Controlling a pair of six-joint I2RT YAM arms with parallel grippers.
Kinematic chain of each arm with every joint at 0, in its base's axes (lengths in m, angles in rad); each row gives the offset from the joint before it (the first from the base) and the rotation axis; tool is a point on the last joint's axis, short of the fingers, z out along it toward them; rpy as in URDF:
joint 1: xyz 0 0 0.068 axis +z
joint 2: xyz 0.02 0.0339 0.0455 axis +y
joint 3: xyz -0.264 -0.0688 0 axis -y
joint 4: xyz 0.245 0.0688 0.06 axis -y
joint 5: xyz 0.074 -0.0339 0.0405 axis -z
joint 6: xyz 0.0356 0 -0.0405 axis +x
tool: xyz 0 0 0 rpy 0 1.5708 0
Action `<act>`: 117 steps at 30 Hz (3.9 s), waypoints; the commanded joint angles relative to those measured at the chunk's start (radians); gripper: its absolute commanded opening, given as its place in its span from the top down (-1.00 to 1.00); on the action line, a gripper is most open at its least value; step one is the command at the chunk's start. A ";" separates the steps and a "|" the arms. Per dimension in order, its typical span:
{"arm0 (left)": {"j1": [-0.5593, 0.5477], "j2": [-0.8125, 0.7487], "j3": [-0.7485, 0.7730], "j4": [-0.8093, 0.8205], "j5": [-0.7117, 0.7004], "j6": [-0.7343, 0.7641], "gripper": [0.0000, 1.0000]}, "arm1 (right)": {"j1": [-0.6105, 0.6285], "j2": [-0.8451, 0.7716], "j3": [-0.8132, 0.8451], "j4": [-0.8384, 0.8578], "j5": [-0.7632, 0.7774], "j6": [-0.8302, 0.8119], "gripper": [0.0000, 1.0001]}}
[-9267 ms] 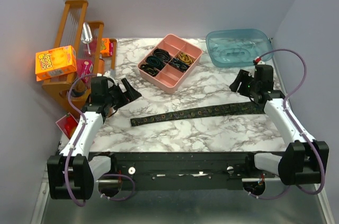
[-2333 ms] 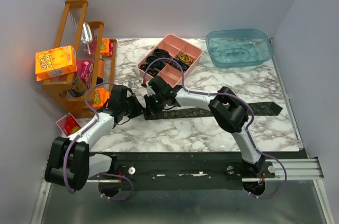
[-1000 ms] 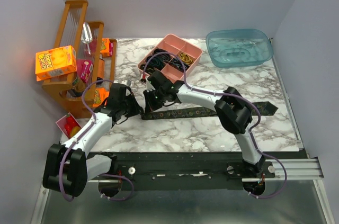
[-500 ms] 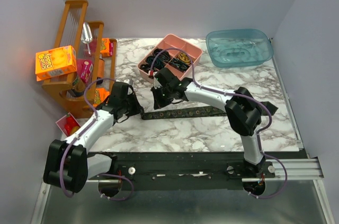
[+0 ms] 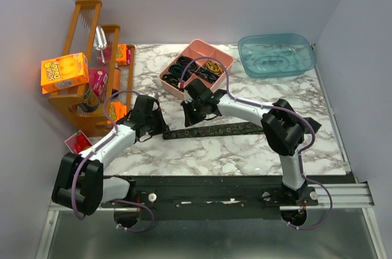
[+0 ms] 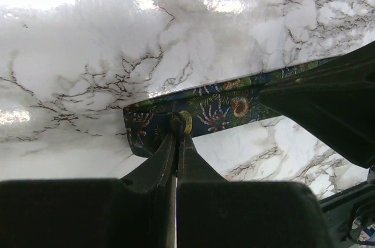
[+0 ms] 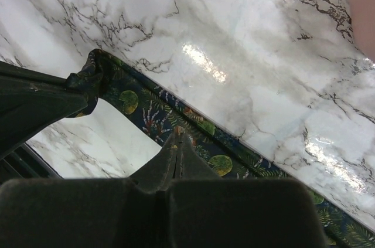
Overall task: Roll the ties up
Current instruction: Roll the tie at the center of the board.
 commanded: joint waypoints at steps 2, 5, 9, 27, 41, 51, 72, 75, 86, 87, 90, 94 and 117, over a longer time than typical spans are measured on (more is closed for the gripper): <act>-0.008 0.028 0.005 0.050 -0.014 -0.013 0.82 | 0.003 -0.011 -0.020 -0.011 0.006 -0.008 0.99; -0.013 0.046 0.003 0.069 0.003 -0.018 0.71 | 0.003 -0.003 -0.022 -0.007 0.002 -0.008 0.99; -0.018 0.058 -0.001 0.089 0.018 -0.025 0.50 | 0.004 -0.003 -0.022 -0.006 0.002 -0.005 0.99; -0.022 0.040 -0.070 0.193 0.084 -0.087 -0.19 | 0.004 0.016 -0.008 -0.006 -0.011 -0.012 0.99; -0.047 0.049 -0.113 0.224 0.076 -0.102 0.92 | 0.004 0.020 -0.002 0.011 -0.070 -0.021 0.99; -0.054 0.098 -0.115 0.218 0.061 -0.100 1.00 | 0.004 0.029 0.012 0.023 -0.122 -0.032 0.99; -0.056 0.012 -0.029 0.089 0.026 -0.056 0.92 | 0.053 0.104 0.119 0.020 -0.171 -0.029 0.99; -0.056 0.008 -0.032 0.084 0.020 -0.056 0.92 | 0.058 0.131 0.119 0.022 -0.174 -0.029 0.99; -0.053 -0.050 -0.020 0.017 -0.036 -0.039 0.52 | 0.064 0.181 0.099 0.031 -0.146 -0.029 0.99; -0.051 -0.066 -0.017 0.000 -0.046 -0.036 0.41 | 0.064 0.181 0.098 0.029 -0.143 -0.031 0.99; -0.041 -0.090 -0.015 -0.028 -0.088 -0.022 -0.01 | 0.066 0.190 0.098 0.028 -0.136 -0.035 0.99; -0.008 -0.106 -0.027 -0.034 -0.094 -0.011 -0.36 | 0.066 0.197 0.092 0.028 -0.139 -0.035 0.99; 0.084 -0.066 -0.307 0.403 0.104 -0.146 0.06 | 0.064 0.217 0.089 0.026 -0.185 -0.044 0.99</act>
